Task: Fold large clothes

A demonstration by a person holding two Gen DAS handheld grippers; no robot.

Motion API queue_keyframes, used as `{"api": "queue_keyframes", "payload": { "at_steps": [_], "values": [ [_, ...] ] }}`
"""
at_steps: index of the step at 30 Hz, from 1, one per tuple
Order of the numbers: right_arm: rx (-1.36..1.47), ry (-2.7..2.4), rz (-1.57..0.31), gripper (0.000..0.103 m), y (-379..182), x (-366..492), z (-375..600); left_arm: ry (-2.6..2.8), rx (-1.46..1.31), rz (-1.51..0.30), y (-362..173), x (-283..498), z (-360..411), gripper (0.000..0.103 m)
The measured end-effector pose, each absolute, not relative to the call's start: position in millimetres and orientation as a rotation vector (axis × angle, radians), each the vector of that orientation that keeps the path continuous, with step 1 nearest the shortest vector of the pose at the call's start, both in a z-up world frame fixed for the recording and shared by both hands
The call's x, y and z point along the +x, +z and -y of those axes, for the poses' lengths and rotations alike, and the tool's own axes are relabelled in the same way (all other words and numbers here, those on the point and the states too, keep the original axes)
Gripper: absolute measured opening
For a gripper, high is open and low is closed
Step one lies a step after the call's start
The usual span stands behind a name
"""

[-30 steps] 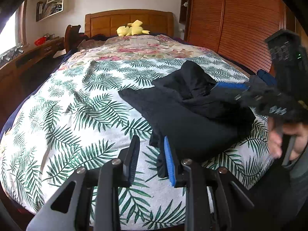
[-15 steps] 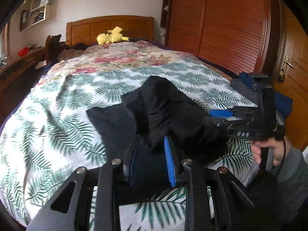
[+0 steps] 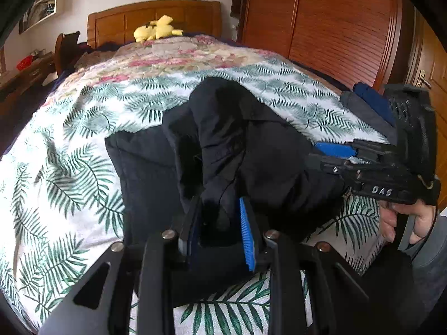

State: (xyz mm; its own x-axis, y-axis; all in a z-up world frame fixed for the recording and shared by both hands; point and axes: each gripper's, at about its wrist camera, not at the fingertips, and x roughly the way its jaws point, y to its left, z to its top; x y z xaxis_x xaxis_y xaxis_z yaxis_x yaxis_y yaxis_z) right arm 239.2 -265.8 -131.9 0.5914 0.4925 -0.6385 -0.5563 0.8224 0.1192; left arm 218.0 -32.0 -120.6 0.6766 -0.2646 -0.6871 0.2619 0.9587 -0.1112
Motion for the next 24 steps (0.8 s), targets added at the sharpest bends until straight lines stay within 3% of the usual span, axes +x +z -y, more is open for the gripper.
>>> {"api": "queue_keyframes", "payload": {
  "at_steps": [7, 9, 12, 19, 24],
  "values": [
    [-0.093, 0.610, -0.709, 0.048, -133.0, 239.0, 267.2, -0.301, 0.002, -0.780, -128.0, 220.2, 34.1, 0.023],
    [-0.095, 0.609, -0.709, 0.048, -132.9, 238.9, 267.6, -0.312, 0.014, -0.772, -127.1, 219.6, 35.9, 0.012],
    [-0.111, 0.599, -0.686, 0.048, -129.7, 236.2, 266.5, -0.298, 0.045, -0.728, -116.3, 211.5, 38.4, 0.007],
    [-0.079, 0.621, -0.616, 0.048, -112.0, 228.6, 260.5, -0.269, 0.000, -0.576, -67.2, 167.3, 10.0, 0.006],
    [-0.065, 0.697, -0.575, 0.048, -99.8, 218.5, 249.4, -0.219, -0.028, -0.595, -74.8, 146.9, -21.0, 0.006]
  ]
}}
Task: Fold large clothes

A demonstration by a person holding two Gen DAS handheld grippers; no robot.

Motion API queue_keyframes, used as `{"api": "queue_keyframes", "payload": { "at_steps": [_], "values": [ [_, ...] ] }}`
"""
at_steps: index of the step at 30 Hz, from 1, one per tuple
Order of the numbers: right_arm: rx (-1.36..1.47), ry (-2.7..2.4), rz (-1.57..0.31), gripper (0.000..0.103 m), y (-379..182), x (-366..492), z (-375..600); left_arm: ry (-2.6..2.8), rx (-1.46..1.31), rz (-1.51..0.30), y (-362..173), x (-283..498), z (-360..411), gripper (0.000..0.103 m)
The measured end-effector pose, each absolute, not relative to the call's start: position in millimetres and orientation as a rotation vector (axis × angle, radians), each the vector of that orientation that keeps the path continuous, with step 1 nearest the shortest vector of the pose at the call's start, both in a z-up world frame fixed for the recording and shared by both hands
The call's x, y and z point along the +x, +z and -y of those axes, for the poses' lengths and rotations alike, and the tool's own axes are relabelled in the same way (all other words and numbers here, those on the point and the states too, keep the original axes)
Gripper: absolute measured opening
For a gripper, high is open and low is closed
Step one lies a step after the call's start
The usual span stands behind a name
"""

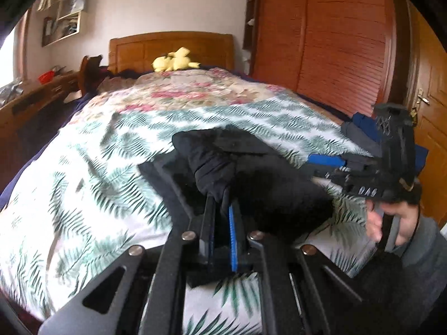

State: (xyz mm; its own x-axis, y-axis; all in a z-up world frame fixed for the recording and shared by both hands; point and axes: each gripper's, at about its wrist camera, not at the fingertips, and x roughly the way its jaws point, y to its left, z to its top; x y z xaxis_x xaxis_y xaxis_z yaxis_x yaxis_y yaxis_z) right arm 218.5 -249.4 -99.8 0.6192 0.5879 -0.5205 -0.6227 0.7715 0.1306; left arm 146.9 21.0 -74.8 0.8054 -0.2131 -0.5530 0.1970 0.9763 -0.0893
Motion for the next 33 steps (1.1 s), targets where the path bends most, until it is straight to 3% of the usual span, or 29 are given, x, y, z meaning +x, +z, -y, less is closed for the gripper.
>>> {"api": "queue_keyframes", "payload": {
  "at_steps": [6, 10, 21, 26, 33],
  "values": [
    [-0.123, 0.749, -0.616, 0.047, -107.3, 215.1, 224.7, -0.165, -0.068, -0.680, -119.3, 142.5, -45.3, 0.006],
    [-0.201, 0.719, -0.775, 0.048, -138.7, 228.7, 207.4, -0.157, -0.047, -0.708, -139.9, 146.0, -37.5, 0.006],
    [-0.192, 0.665, -0.760, 0.049, -135.4, 218.3, 224.4, -0.167, -0.037, -0.697, -136.4, 149.1, -41.7, 0.007],
    [-0.153, 0.652, -0.807, 0.057, -144.2, 219.5, 237.3, -0.152, -0.002, -0.691, -137.9, 149.1, -36.2, 0.007],
    [-0.006, 0.722, -0.929, 0.059, -154.1, 228.0, 246.0, -0.146, -0.009, -0.689, -136.7, 152.8, -41.6, 0.007]
  ]
}}
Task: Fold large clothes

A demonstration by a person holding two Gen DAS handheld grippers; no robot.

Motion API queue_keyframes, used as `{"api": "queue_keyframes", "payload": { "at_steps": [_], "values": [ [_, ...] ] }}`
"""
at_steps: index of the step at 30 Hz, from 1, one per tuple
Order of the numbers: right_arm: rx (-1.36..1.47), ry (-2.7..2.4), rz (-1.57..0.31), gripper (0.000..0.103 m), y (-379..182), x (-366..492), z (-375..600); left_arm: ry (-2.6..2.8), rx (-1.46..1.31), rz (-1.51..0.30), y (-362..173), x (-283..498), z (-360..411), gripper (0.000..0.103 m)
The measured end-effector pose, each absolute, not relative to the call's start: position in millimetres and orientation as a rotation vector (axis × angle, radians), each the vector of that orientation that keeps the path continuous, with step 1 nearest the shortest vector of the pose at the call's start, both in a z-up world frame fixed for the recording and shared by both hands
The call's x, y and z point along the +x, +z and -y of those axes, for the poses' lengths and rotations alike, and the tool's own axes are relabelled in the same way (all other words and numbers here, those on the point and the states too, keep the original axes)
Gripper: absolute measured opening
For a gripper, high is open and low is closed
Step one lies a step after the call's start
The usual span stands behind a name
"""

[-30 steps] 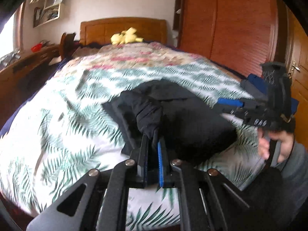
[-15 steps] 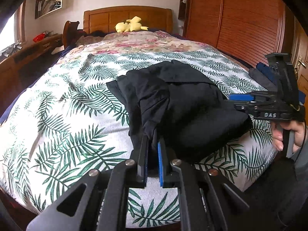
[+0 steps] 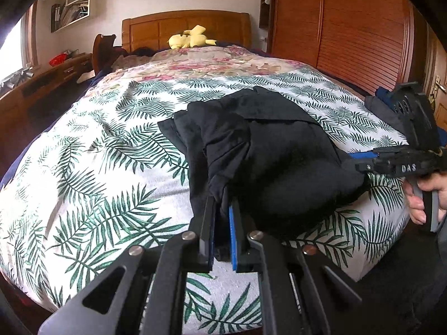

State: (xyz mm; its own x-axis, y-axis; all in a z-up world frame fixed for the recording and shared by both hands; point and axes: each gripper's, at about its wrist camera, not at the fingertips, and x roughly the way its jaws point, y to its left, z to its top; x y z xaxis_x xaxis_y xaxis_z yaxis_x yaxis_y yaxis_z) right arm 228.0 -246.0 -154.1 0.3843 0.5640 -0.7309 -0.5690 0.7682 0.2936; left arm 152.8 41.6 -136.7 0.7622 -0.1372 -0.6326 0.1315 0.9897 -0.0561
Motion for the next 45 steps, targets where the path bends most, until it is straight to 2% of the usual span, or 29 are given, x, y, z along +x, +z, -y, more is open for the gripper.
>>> {"api": "queue_keyframes", "payload": {
  "at_steps": [16, 23, 30, 33, 37, 40, 45],
  "values": [
    [0.050, 0.772, -0.872, 0.059, -132.9, 179.8, 217.2, -0.102, -0.033, -0.676, -133.0, 147.0, -78.0, 0.007],
    [0.037, 0.658, -0.765, 0.059, -97.9, 230.3, 247.4, -0.113, -0.025, -0.674, -132.6, 148.1, -80.2, 0.007],
    [0.018, 0.602, -0.775, 0.059, -120.2, 314.0, 235.5, -0.103, -0.012, -0.690, -134.0, 151.4, -78.7, 0.007],
    [0.004, 0.574, -0.794, 0.065, -136.7, 342.3, 227.7, -0.097, -0.006, -0.699, -134.7, 152.3, -76.5, 0.007],
    [0.038, 0.571, -0.865, 0.087, -158.8, 378.7, 221.4, -0.094, -0.003, -0.713, -134.8, 153.5, -75.7, 0.007],
    [0.120, 0.631, -0.935, 0.088, -173.6, 397.0, 221.3, -0.097, -0.019, -0.722, -134.0, 154.0, -77.4, 0.007],
    [0.120, 0.666, -0.927, 0.088, -179.7, 395.0, 220.8, -0.130, -0.054, -0.753, -126.0, 149.5, -82.9, 0.008]
  ]
}}
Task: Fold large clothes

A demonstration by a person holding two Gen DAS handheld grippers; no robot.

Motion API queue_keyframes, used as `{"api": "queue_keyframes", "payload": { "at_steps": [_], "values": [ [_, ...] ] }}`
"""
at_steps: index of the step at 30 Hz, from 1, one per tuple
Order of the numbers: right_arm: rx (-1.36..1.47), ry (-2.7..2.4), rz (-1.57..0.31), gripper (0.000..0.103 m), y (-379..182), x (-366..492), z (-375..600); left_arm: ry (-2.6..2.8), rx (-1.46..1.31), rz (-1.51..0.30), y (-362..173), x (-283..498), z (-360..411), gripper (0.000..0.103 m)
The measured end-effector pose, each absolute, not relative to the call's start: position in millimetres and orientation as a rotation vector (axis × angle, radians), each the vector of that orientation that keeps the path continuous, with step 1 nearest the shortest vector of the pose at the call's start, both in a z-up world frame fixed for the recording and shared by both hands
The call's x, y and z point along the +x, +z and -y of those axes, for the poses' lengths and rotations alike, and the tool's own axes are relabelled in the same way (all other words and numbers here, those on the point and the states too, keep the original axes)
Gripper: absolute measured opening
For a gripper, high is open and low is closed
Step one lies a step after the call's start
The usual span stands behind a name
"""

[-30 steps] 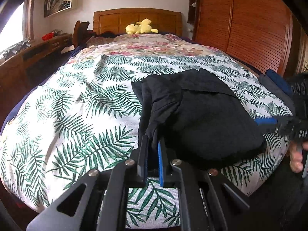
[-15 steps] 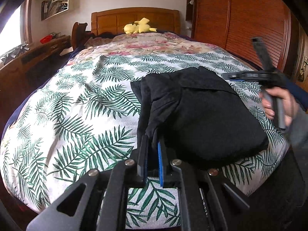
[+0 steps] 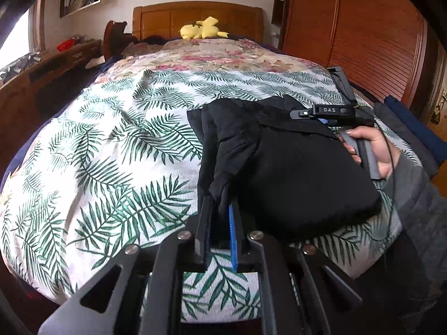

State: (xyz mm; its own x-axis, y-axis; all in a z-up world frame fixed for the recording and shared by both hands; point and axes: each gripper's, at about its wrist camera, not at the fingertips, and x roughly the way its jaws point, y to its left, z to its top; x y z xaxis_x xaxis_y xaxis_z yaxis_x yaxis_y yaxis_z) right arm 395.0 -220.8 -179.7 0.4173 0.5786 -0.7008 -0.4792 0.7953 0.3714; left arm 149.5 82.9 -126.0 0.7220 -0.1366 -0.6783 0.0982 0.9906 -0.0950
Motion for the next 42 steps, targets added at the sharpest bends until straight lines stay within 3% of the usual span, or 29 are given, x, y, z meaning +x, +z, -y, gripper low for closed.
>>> {"api": "queue_keyframes", "payload": {
  "at_steps": [7, 39, 40, 42],
  "values": [
    [0.139, 0.673, -0.926, 0.088, -184.4, 394.9, 221.9, -0.110, -0.009, -0.765, -123.2, 123.4, -82.2, 0.018],
    [0.141, 0.670, -0.917, 0.088, -185.3, 393.7, 221.2, -0.079, -0.079, -0.861, -177.0, 156.7, -73.3, 0.028],
    [0.141, 0.668, -0.917, 0.087, -185.2, 393.5, 221.1, -0.079, -0.075, -0.855, -177.9, 158.7, -72.0, 0.028],
    [0.124, 0.681, -0.911, 0.074, -183.8, 392.2, 218.2, -0.074, -0.071, -0.852, -179.2, 161.0, -71.0, 0.028]
  ]
}}
